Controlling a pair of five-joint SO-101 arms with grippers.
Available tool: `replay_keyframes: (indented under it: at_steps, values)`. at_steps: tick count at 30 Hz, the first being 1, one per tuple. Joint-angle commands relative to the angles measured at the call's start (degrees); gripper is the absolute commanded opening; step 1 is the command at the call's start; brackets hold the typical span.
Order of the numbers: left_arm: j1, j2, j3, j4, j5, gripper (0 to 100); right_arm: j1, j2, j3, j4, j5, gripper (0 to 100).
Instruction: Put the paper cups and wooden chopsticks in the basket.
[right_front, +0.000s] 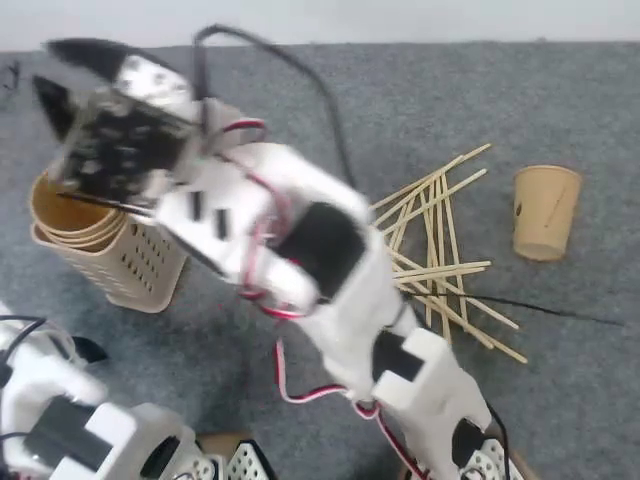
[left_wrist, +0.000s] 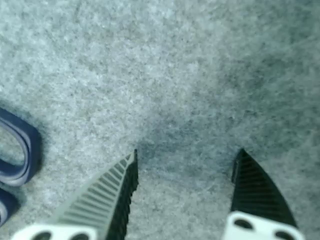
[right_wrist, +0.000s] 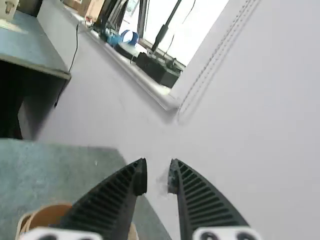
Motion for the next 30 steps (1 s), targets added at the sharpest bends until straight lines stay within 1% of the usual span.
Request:
replay_keyframes:
  at_steps: [1,5,7,9,11,14,18,19,21,23,26,30]
  values:
    - [1.41,-0.62,0.57,-0.35,-0.35,30,3.56,-6.02,-2.37,16.22,-2.64,8.7]
    - [1.49,-0.70,0.40,-0.35,-0.35,30,10.68,-12.09,-3.25,29.14,-10.90,9.0]
    - [1.49,-0.88,-0.22,-0.18,-0.26,30,16.04,-15.87,-2.73,30.11,-15.03,9.0]
    - [1.49,-2.81,-3.03,3.16,-0.35,30,24.13,-20.09,-0.79,30.02,-18.64,9.1]
    - [1.49,-7.38,-9.10,11.78,-0.35,30,31.08,-23.87,3.78,29.93,-19.34,9.1]
    - [2.55,-17.32,-22.81,27.52,-0.44,30,39.25,-29.14,16.18,29.93,-19.34,9.1]
    - [9.23,-26.99,-42.15,44.66,-1.58,30,48.92,-35.82,38.86,29.67,-19.43,9.1]
    - [11.52,-28.22,-45.85,47.30,-1.32,30,50.77,-37.23,44.31,29.67,-19.34,9.1]
    - [14.33,-29.71,-49.89,46.51,2.99,30,53.49,-39.60,53.89,29.58,-19.34,9.1]
    - [14.95,-28.92,-51.74,46.59,8.18,30,55.25,-41.54,61.54,29.41,-19.34,9.1]
    - [18.46,-25.93,-51.91,46.68,11.60,30,56.84,-44.26,70.77,27.82,-19.34,9.1]
    - [20.40,-21.27,-52.09,46.68,15.91,30,57.27,-46.90,81.76,24.13,-19.34,9.1]
